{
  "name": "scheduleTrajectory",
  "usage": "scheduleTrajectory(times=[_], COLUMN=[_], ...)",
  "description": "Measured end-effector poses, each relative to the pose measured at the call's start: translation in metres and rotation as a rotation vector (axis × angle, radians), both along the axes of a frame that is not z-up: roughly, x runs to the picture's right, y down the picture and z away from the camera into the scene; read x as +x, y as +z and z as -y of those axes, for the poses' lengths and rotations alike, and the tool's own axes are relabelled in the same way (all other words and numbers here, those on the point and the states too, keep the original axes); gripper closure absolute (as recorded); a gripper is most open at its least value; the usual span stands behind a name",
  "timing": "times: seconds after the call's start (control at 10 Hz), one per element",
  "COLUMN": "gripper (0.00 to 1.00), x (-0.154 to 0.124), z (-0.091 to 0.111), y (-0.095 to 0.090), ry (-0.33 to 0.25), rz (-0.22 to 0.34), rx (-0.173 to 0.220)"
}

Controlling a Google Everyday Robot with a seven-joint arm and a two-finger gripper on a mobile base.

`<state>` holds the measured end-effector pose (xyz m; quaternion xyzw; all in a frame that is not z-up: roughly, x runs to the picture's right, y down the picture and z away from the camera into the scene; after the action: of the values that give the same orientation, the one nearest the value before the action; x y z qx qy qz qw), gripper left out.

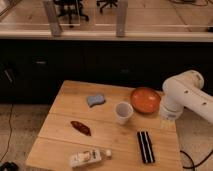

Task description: Push the eraser across the table

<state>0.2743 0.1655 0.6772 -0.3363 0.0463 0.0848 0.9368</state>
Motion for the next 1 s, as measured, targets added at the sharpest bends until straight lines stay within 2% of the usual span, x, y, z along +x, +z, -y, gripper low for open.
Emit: scheduleTrajectory(times=[0.1,0.4,0.5,1.0], gripper=[0.63,0.9,0.94,0.95], x=[-0.001,-0.002,-0.002,-0.002], z=[-0.002,-0.012,-0.015,-0.039], y=[0.0,-0.002,-0.003,-0.007], ry=[0.005,0.036,0.045,0.092], rz=[-0.002,-0.02,-0.025,-0.051], rx=[-0.005,-0.028,-0.034,-0.079])
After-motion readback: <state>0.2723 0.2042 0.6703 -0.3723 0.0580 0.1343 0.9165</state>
